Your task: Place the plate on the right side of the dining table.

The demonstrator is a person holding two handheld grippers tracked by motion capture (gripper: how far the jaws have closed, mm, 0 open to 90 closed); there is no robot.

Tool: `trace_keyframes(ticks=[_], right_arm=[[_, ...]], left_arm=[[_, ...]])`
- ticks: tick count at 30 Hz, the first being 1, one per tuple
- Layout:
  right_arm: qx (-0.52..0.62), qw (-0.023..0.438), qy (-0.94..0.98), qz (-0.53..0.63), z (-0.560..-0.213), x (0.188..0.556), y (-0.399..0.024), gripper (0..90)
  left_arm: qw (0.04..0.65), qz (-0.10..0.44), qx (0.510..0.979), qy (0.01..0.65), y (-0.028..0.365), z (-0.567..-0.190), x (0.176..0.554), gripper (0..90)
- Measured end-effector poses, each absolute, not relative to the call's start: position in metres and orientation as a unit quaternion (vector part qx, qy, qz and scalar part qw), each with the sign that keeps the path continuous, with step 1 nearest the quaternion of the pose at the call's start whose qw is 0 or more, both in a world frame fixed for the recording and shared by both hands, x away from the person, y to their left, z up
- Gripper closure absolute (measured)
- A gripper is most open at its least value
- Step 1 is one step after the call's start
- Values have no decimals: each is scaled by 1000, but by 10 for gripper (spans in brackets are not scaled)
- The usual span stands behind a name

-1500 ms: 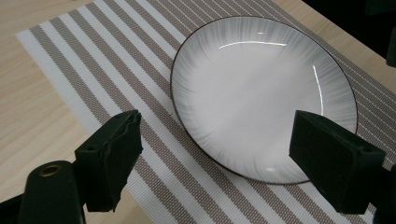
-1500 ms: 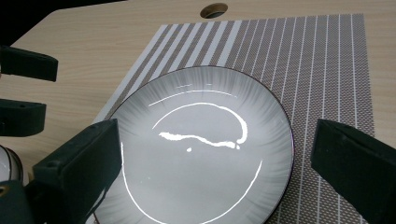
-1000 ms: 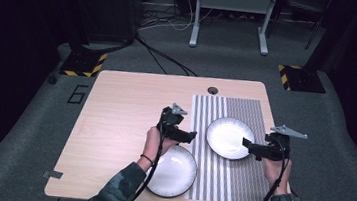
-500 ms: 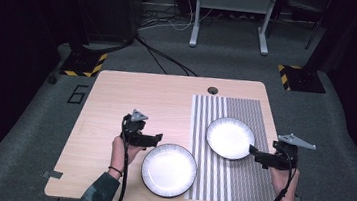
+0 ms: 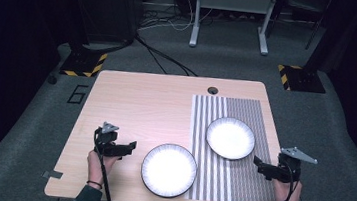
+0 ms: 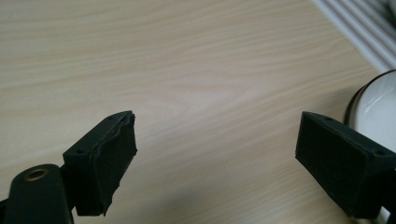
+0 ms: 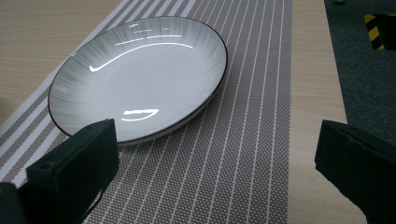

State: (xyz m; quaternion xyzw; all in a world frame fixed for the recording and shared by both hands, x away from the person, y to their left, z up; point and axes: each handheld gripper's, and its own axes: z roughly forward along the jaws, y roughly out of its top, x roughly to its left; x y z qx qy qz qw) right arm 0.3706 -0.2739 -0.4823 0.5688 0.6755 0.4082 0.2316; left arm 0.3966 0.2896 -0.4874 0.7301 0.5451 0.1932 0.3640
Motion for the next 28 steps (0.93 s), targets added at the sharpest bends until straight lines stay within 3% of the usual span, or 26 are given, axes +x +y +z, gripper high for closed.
trace_keyframes(ticks=[10,28], right_arm=[[587,232,687,361,-510,369,-276,0],[593,243,706,301,-529,372,-271,0]], left_arm=[[308,230,728,567,315,-515,379,55],[305,244,718,577,319,-531,379,22]])
